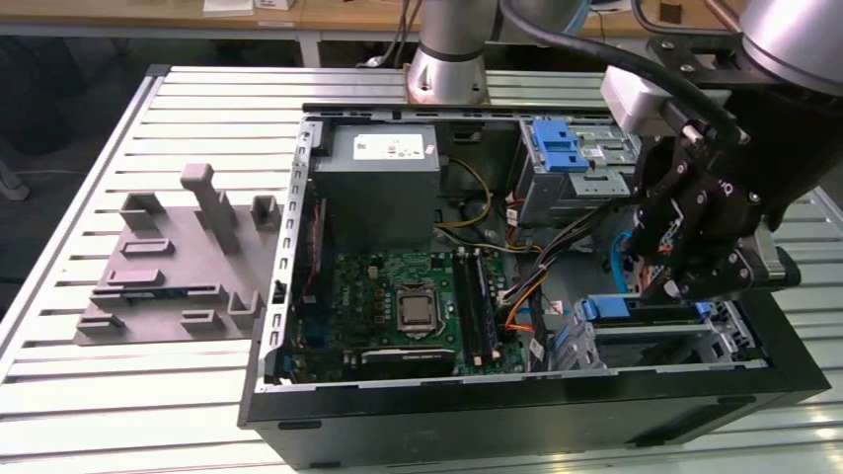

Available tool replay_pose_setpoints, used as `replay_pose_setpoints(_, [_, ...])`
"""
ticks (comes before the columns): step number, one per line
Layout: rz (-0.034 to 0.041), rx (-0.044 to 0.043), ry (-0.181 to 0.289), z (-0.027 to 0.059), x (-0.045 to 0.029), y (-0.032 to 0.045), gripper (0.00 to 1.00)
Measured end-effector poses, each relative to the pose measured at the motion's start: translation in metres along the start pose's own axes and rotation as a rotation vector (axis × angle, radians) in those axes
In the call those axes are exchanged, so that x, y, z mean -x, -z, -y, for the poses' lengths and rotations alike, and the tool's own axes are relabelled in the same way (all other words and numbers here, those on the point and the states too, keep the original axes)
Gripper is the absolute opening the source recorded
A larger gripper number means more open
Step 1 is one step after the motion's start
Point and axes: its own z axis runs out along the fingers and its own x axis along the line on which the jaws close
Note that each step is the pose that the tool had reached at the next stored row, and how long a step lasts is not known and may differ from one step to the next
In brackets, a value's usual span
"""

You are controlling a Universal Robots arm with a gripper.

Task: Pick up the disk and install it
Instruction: 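Insert the disk into the insertion slot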

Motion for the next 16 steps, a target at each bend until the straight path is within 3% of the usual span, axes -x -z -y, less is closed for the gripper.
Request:
replay_pose_setpoints(3, [0.0000,0.0000,0.000,0.0000,0.0000,-0.0023,0.42])
replay_pose_setpoints(6, [0.0000,0.0000,0.000,0.0000,0.0000,-0.0045,0.24])
replay_pose_setpoints(9, [0.0000,0.0000,0.000,0.0000,0.0000,-0.0066,0.19])
replay_pose_setpoints(10, [0.0000,0.0000,0.000,0.0000,0.0000,-0.0075,0.13])
replay_pose_setpoints(16, [0.0000,0.0000,0.000,-0.0001,0.0001,-0.0117,0.11])
